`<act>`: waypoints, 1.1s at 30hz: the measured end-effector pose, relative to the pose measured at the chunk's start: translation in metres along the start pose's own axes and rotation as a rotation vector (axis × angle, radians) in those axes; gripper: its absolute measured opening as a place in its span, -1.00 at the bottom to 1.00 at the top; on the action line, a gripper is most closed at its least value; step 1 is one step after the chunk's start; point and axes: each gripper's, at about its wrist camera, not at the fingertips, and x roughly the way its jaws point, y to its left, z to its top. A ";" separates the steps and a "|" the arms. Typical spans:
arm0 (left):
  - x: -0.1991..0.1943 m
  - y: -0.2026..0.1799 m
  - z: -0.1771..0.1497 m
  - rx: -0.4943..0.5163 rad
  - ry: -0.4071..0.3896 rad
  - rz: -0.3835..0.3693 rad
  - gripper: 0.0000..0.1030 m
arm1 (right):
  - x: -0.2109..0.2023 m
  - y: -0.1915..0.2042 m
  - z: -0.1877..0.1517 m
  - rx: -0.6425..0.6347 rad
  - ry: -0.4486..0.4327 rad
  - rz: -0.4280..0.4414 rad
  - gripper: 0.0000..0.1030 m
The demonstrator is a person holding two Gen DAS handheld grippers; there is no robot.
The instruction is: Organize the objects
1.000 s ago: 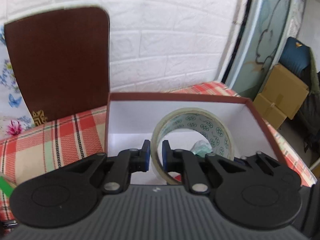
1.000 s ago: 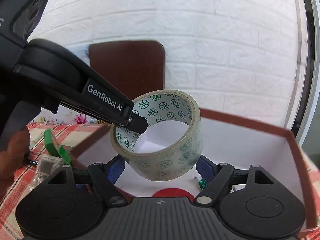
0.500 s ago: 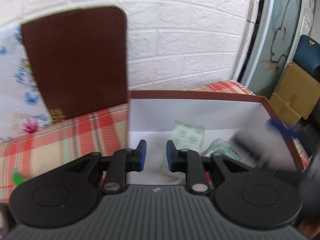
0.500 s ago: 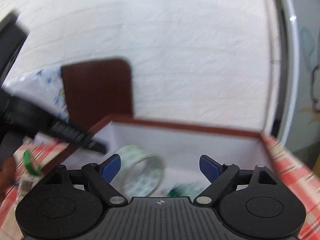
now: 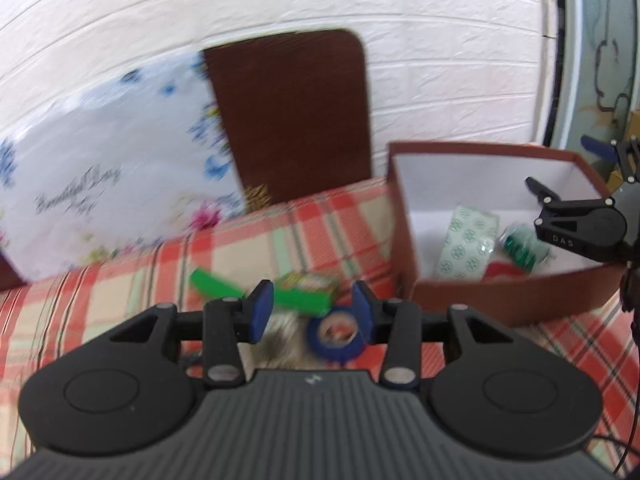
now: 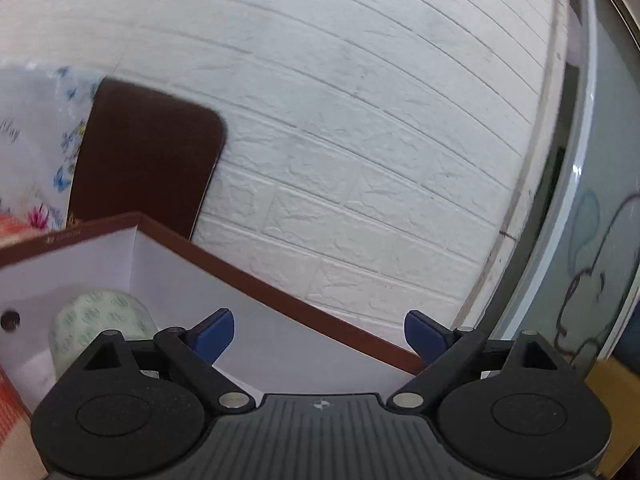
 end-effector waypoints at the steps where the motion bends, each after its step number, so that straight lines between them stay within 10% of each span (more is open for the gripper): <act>1: -0.001 0.007 -0.006 -0.021 0.010 0.005 -0.11 | 0.001 0.008 -0.001 -0.061 -0.005 -0.016 0.66; 16: -0.029 0.057 -0.047 -0.092 0.014 0.060 0.00 | -0.072 0.020 0.002 0.046 0.177 0.000 0.69; 22: -0.010 0.122 -0.093 -0.231 0.090 0.099 0.00 | -0.123 0.023 0.037 0.185 -0.064 -0.010 0.88; 26: 0.009 0.165 -0.116 -0.311 0.140 0.127 -0.02 | -0.157 0.059 0.068 0.220 -0.221 0.255 0.97; 33: 0.007 0.218 -0.098 -0.338 0.119 0.087 0.00 | -0.129 0.206 0.071 0.035 -0.035 0.666 0.45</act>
